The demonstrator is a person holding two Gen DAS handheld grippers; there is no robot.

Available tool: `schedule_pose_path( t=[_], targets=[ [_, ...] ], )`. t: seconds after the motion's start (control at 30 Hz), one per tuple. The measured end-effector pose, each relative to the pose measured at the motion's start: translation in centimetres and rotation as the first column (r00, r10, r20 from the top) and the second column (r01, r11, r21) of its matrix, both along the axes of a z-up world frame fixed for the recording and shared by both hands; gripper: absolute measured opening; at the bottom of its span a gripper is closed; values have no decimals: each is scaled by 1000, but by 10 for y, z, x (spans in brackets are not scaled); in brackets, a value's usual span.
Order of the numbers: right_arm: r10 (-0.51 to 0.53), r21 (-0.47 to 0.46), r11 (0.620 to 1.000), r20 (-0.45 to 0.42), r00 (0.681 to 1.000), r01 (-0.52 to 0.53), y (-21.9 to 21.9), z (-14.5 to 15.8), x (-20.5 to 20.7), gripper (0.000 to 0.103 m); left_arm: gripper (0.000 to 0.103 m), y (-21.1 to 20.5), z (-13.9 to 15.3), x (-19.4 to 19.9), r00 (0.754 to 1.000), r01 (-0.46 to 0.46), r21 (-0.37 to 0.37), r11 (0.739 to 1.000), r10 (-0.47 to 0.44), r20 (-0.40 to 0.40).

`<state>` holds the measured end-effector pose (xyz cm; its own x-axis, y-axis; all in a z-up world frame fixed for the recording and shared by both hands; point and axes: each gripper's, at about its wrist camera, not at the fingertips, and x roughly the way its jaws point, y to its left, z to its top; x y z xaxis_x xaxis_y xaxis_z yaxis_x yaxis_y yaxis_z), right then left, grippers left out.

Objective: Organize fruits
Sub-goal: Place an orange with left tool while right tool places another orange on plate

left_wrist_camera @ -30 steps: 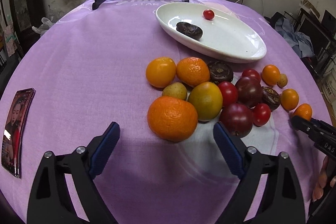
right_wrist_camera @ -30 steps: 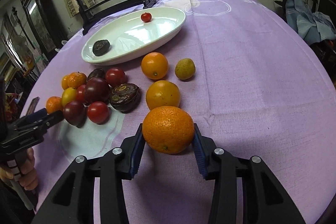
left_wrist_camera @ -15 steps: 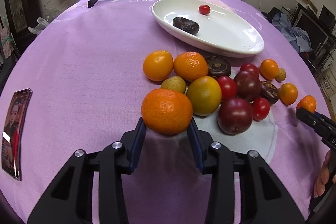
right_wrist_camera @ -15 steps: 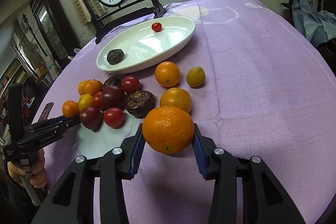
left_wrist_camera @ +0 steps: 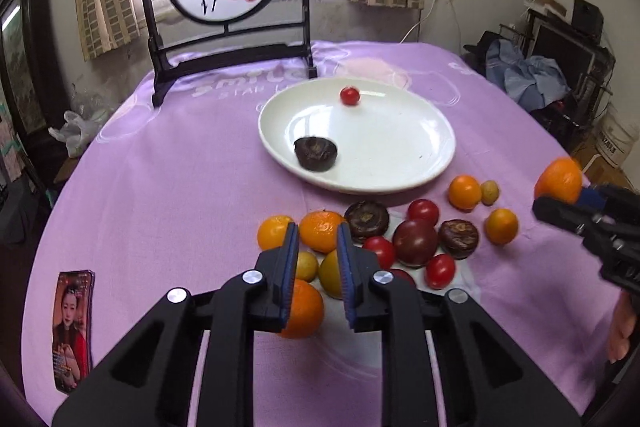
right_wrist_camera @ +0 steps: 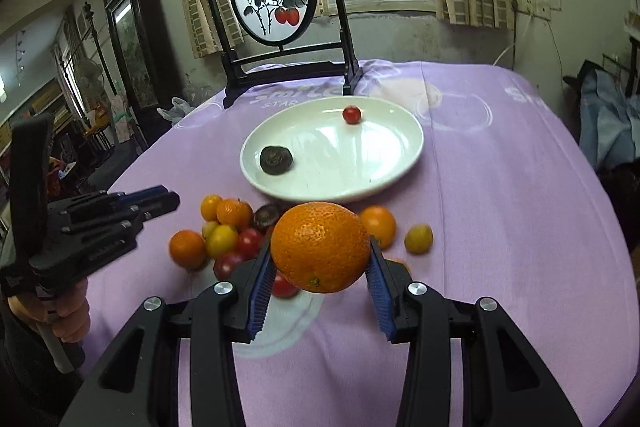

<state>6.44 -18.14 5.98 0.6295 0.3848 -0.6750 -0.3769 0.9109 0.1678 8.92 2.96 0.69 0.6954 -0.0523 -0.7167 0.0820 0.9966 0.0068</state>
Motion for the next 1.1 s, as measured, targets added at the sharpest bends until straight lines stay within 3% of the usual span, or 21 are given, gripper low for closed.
schedule_pose_path(
  t=[0.07,0.13,0.17,0.4,0.47,0.5,0.53,0.6,0.67,0.73,0.9,1.1],
  targets=[
    [22,26,999,2,1000,-22,1,-1,4,44,26,9,-12,1,999,-10,-24,1000,9,-42],
    [31,50,998,-12,999,-31,1,-6,7,44,61,20,-20,-5,998,-40,-15,999,39,-46],
    [37,54,998,-21,999,-36,2,-9,8,44,65,26,-24,-8,998,-50,-4,999,49,-42],
    [54,50,997,-75,996,-50,8,-24,15,44,67,28,-49,-3,992,-20,-16,1000,18,-125],
    [60,52,997,-67,996,-56,10,-23,12,44,60,21,-55,1,990,4,-27,1000,-8,-144],
    [61,53,997,-65,996,-58,10,-23,12,44,49,17,-61,3,986,25,-25,999,-29,-165],
    [61,55,997,-64,996,-58,10,-23,11,44,45,14,-66,5,982,32,-18,999,-34,-183],
    [60,61,997,-64,996,-56,10,-22,11,44,44,9,-69,2,986,31,31,999,-25,-166],
    [58,64,996,-60,996,-55,9,-20,9,44,43,8,-67,1,985,20,28,999,-15,-171],
    [60,56,997,-52,997,-57,10,-18,8,44,43,11,-61,0,985,0,11,1000,2,-171],
    [54,-9,998,-5,999,-54,17,0,18,44,43,3,-12,5,998,35,43,998,-33,-52],
    [29,-64,998,12,999,-29,33,2,62,44,43,-10,20,65,1000,-12,19,1000,12,7]
  ],
)
